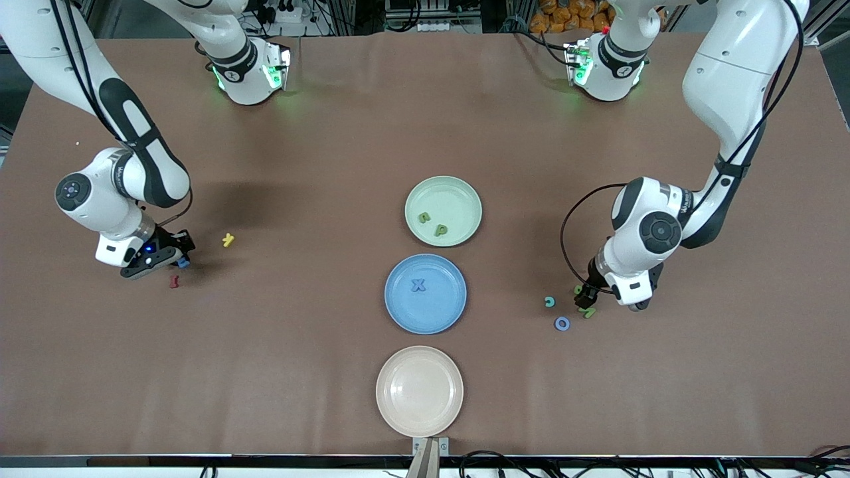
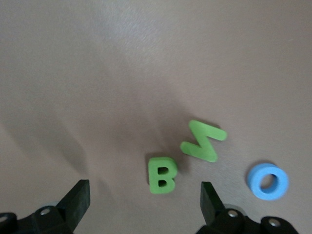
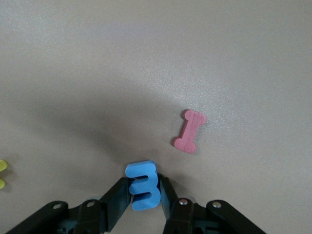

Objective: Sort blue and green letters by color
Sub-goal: 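Grasp the green B with the left gripper while the right gripper grasps 3, then release the B with the left gripper while the right gripper releases the 3, then grasp the Z with the left gripper while the right gripper reaches the g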

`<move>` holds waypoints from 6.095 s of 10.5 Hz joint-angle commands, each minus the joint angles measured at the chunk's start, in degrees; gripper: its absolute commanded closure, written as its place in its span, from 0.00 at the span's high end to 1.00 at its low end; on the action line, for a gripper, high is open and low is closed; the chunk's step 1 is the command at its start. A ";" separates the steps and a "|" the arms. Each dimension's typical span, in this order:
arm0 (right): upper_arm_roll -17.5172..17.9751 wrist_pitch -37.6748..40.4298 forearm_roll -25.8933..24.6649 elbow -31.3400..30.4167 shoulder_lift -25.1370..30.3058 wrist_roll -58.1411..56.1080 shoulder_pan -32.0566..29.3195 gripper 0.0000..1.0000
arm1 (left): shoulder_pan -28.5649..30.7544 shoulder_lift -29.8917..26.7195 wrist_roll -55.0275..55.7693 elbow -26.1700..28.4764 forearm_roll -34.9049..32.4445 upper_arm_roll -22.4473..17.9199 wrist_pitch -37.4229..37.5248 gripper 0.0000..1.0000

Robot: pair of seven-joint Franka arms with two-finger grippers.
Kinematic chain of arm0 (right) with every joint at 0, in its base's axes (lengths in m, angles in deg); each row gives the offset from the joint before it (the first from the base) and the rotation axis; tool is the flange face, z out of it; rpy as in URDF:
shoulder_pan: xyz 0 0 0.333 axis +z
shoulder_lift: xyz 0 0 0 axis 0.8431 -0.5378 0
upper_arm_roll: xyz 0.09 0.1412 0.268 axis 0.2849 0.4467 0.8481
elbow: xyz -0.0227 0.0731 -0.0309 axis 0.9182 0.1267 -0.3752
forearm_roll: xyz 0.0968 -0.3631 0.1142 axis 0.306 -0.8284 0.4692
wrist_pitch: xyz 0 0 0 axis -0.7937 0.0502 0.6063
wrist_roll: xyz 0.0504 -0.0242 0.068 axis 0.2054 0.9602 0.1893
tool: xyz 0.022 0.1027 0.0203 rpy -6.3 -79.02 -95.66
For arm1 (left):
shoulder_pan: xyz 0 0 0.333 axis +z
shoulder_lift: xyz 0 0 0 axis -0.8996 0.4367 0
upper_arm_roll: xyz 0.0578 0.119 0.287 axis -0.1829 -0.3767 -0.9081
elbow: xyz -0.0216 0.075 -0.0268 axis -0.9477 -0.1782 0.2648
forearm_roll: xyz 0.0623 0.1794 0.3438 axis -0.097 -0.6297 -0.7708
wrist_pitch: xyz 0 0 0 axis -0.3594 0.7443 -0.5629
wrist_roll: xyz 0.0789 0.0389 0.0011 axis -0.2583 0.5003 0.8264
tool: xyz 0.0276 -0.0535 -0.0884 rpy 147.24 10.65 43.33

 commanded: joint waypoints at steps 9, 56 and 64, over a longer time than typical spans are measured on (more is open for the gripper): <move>4.38 7.02 1.15 3.08 3.13 9.37 -0.99 0.16 | -0.59 3.71 8.23 -1.70 -9.41 -0.30 0.25 0.06; 1.75 32.10 -2.80 17.44 9.71 20.61 3.79 1.00 | -0.67 8.97 -13.64 -18.57 -2.84 1.02 13.79 1.00; 1.66 14.35 -2.89 2.32 8.59 -1.85 -7.40 1.00 | -0.76 12.23 -13.73 -19.98 -3.37 0.93 10.62 1.00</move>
